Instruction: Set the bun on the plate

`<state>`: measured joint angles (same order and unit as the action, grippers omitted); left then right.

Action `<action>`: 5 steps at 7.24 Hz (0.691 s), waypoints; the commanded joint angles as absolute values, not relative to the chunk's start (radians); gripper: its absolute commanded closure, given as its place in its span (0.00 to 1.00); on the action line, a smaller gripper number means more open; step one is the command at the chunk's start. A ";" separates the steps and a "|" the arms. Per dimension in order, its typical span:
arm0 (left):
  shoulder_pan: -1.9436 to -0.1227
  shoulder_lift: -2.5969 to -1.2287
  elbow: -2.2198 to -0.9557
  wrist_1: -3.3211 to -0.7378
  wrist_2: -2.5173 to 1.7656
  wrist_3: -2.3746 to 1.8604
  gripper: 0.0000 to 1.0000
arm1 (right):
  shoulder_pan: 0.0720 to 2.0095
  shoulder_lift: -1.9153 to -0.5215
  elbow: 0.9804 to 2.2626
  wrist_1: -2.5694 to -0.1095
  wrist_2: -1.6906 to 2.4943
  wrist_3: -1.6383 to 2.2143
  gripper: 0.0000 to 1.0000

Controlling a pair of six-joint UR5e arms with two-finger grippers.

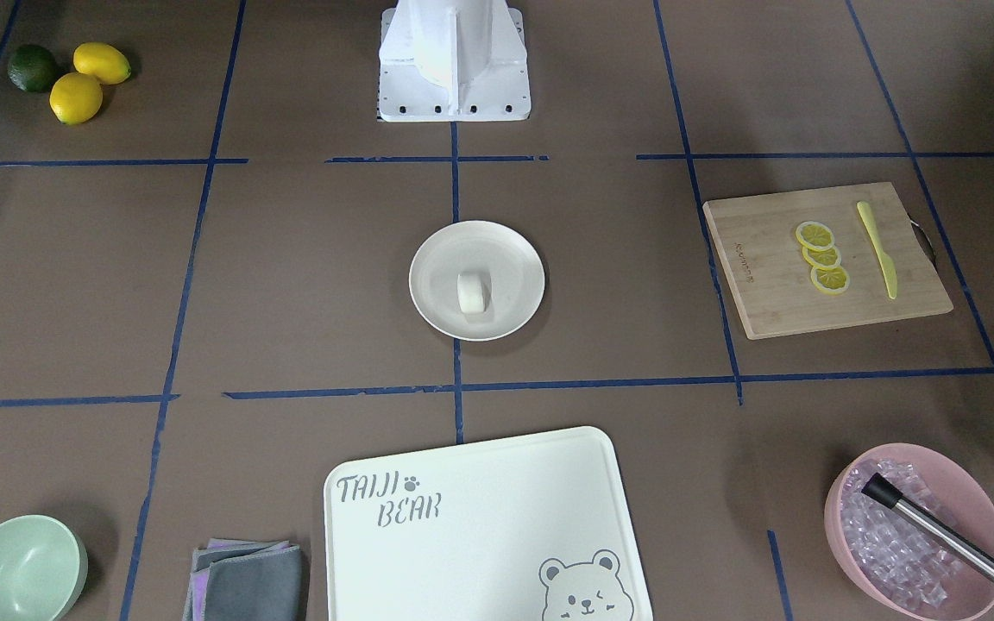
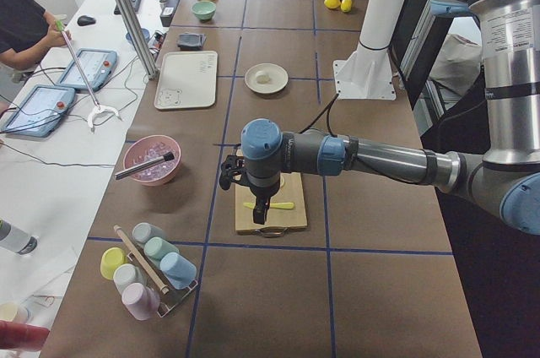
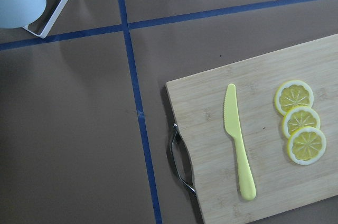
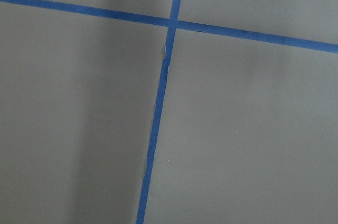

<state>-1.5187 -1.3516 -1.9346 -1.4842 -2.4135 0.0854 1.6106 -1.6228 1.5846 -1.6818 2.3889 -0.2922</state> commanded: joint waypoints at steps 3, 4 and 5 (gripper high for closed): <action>-1.519 -1.318 -1.997 -1.483 -2.414 0.094 0.00 | 1.611 -1.621 1.583 -1.680 2.391 -0.295 0.00; -1.519 -1.319 -1.999 -1.482 -2.413 0.094 0.00 | 1.611 -1.627 1.594 -1.680 2.396 -0.299 0.00; -1.517 -1.333 -2.000 -1.476 -2.413 0.094 0.00 | 1.611 -1.628 1.591 -1.680 2.398 -0.301 0.00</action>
